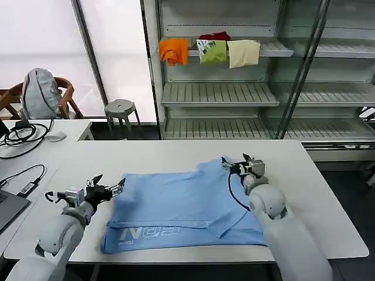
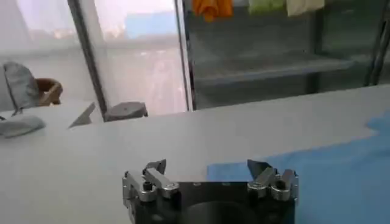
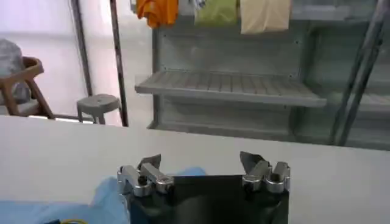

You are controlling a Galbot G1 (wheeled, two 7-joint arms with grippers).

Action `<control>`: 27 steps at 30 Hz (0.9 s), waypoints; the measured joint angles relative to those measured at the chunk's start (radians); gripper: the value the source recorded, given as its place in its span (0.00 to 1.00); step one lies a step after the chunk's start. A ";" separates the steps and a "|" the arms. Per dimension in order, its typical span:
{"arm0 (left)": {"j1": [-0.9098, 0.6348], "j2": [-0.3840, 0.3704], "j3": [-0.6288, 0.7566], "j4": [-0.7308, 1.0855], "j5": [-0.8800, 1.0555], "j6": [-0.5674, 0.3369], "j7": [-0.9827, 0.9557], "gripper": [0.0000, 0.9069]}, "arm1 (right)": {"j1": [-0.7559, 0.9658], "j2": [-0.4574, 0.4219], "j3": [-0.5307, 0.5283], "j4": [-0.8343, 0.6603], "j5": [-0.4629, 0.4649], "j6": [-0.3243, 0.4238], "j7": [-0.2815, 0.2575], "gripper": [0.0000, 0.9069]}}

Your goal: Fold and organize the clothes.

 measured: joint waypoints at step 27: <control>-0.210 -0.019 0.132 0.269 -0.027 0.020 0.042 1.00 | 0.130 0.083 -0.021 -0.284 0.023 0.000 -0.024 1.00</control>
